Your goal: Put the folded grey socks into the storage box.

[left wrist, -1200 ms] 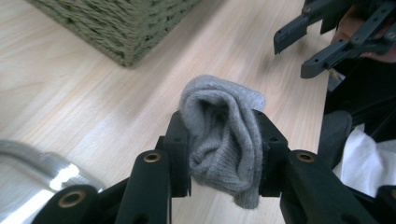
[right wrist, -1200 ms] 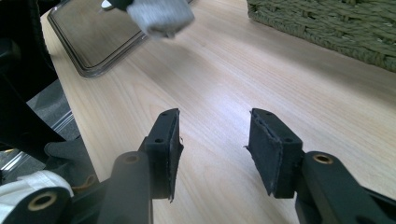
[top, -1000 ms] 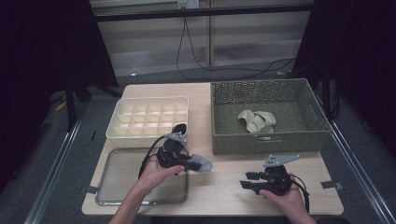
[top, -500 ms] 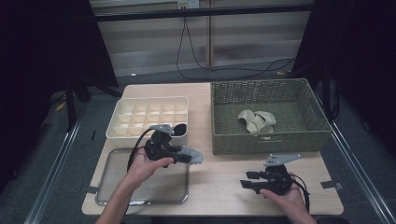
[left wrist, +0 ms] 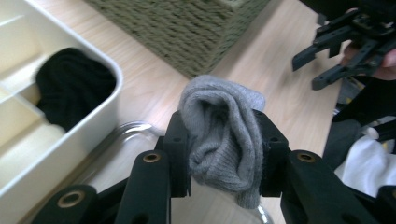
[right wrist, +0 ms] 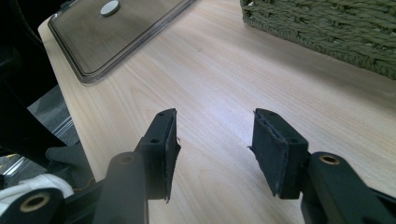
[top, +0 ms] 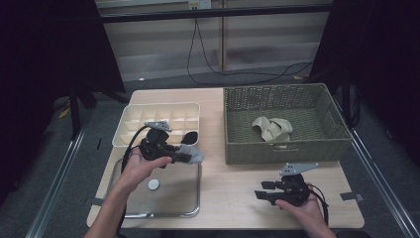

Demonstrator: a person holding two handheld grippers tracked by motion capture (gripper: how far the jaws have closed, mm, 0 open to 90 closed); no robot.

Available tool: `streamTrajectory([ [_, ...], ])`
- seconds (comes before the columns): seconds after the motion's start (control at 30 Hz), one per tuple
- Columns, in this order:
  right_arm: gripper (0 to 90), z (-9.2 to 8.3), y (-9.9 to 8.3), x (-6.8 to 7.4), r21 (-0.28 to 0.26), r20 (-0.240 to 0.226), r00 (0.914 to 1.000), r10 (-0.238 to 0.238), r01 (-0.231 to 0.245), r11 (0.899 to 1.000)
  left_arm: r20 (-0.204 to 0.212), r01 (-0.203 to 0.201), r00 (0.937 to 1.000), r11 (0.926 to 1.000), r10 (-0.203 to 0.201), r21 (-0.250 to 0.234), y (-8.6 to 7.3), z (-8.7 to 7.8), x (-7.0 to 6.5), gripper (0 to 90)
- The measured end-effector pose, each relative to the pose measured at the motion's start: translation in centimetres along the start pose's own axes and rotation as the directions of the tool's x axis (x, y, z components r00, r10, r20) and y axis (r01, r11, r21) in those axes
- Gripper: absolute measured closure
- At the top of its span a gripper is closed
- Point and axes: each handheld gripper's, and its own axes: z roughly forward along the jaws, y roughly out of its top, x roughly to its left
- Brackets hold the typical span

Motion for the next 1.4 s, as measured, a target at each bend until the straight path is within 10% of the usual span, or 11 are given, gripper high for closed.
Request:
streamTrajectory([
  [0.8, 41.5, 0.1, 0.0, -0.1, -0.004, -0.021, 0.9991, 0.036, -0.036, 0.999, -0.112, 0.063, 0.9918, 0.998, -0.063, 0.004, 0.8, -4.2, 4.5, 64.4],
  [1.4, 40.0, 0.3, 0.1, -0.5, 0.004, -0.02, 0.999, 0.041, -0.041, 0.999, -0.182, 0.119, 0.9784, 0.9869, -0.098, 0.109, 2.0, -4.8, 8.7, 64.3],
])
